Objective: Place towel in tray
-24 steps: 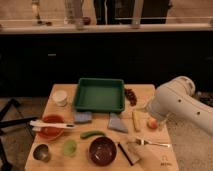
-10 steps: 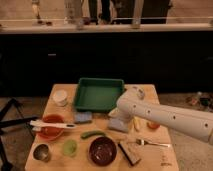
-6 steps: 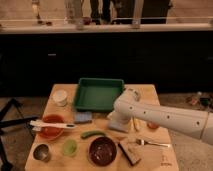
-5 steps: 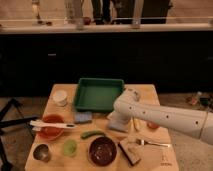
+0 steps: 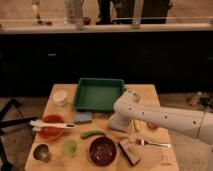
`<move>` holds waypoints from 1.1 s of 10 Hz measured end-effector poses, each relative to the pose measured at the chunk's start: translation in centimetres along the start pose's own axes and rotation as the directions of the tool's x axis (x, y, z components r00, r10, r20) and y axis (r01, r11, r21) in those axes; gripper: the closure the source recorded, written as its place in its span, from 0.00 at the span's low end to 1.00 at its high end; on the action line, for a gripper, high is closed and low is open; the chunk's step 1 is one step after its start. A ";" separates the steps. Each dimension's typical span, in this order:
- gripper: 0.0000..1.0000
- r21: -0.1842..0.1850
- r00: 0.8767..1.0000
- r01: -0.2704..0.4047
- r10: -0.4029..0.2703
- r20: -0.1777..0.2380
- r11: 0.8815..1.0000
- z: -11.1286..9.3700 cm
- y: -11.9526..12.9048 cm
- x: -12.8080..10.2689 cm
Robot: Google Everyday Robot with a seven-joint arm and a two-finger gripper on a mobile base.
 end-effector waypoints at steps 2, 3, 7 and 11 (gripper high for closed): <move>0.20 0.002 1.000 0.014 -0.014 0.003 1.000 0.2 -1.3 0.3; 0.20 -0.003 1.000 0.019 -0.019 0.004 1.000 0.3 -1.4 0.4; 0.20 -0.041 0.999 0.047 -0.046 0.018 0.998 1.3 -1.8 0.0; 0.20 -0.123 0.998 0.061 -0.059 0.021 0.991 2.3 -1.6 -0.4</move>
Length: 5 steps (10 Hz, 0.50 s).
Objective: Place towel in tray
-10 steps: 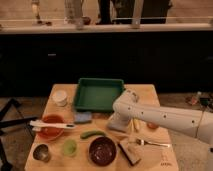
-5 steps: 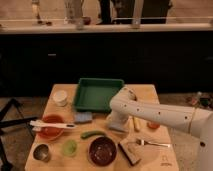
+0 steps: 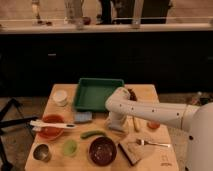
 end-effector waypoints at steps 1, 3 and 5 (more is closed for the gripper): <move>0.20 -0.021 1.000 0.001 -0.001 0.000 1.000 0.2 0.1 0.0; 0.25 -0.040 1.000 0.007 -0.007 0.009 0.999 0.5 0.1 -0.2; 0.44 -0.053 1.000 0.020 -0.020 0.015 0.998 0.7 0.3 -0.3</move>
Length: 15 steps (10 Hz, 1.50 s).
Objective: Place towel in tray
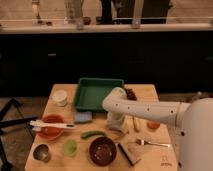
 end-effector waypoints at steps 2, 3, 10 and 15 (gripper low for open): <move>0.64 -0.018 1.000 0.019 -0.019 0.004 1.000 0.1 -0.2 -0.1; 0.75 -0.018 1.000 0.022 -0.022 0.005 1.000 0.0 -0.3 -0.2; 1.00 -0.004 0.997 0.080 -0.080 -0.007 0.997 -1.4 -0.4 -0.8; 1.00 0.203 0.994 0.097 -0.085 -0.069 0.974 -8.2 -0.1 -0.8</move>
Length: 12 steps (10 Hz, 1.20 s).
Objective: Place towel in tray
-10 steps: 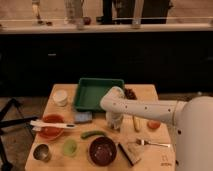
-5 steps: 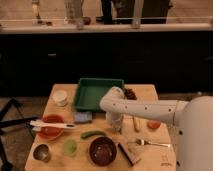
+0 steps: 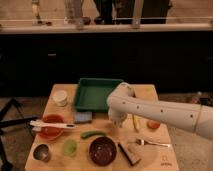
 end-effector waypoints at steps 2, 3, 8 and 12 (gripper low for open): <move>1.00 0.053 1.000 0.018 -0.017 -0.024 0.998 -2.0 -1.1 0.2; 1.00 0.070 0.999 0.026 -0.023 -0.041 0.997 -2.9 -1.7 0.6; 1.00 0.117 0.988 0.094 -0.078 -0.135 0.989 -6.2 -8.8 4.7; 1.00 0.113 0.980 0.124 -0.103 -0.173 0.986 -6.0 -14.5 8.0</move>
